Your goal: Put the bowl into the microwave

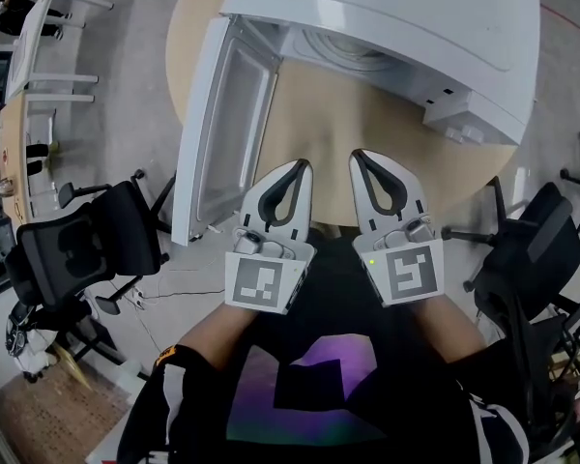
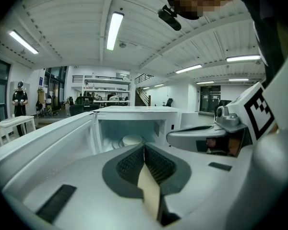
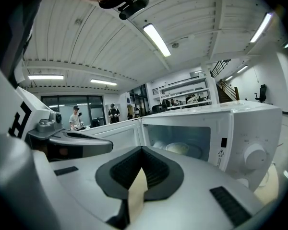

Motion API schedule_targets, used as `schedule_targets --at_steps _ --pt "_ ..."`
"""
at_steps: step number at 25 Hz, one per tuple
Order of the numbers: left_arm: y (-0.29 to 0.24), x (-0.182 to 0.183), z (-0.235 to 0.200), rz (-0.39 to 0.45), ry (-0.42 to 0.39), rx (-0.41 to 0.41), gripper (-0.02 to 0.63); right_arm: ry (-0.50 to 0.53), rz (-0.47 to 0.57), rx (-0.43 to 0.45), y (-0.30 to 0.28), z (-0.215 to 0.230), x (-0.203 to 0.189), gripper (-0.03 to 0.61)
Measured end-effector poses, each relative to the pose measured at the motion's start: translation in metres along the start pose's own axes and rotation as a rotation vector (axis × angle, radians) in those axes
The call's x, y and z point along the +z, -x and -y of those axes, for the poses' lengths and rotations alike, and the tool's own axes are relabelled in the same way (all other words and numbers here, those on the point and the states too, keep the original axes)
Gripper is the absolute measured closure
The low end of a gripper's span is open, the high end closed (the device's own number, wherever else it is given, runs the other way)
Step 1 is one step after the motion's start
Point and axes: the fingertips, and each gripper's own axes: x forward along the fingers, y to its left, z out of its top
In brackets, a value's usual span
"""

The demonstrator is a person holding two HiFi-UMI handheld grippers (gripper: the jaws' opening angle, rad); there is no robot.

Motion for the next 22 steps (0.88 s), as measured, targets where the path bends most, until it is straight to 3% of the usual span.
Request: schedule_targets --at_steps 4,9,22 --pt "0.003 -0.006 0.005 -0.006 -0.004 -0.036 0.561 0.006 -0.015 -0.013 0.006 -0.009 -0.003 0.561" --pt "0.023 -0.012 0.006 0.005 -0.003 -0.040 0.561 0.000 -0.109 -0.025 0.020 -0.021 -0.024 0.561" --pt "0.106 -0.012 0.004 0.053 0.035 -0.024 0.561 0.051 -0.119 -0.038 0.061 -0.090 -0.020 0.560"
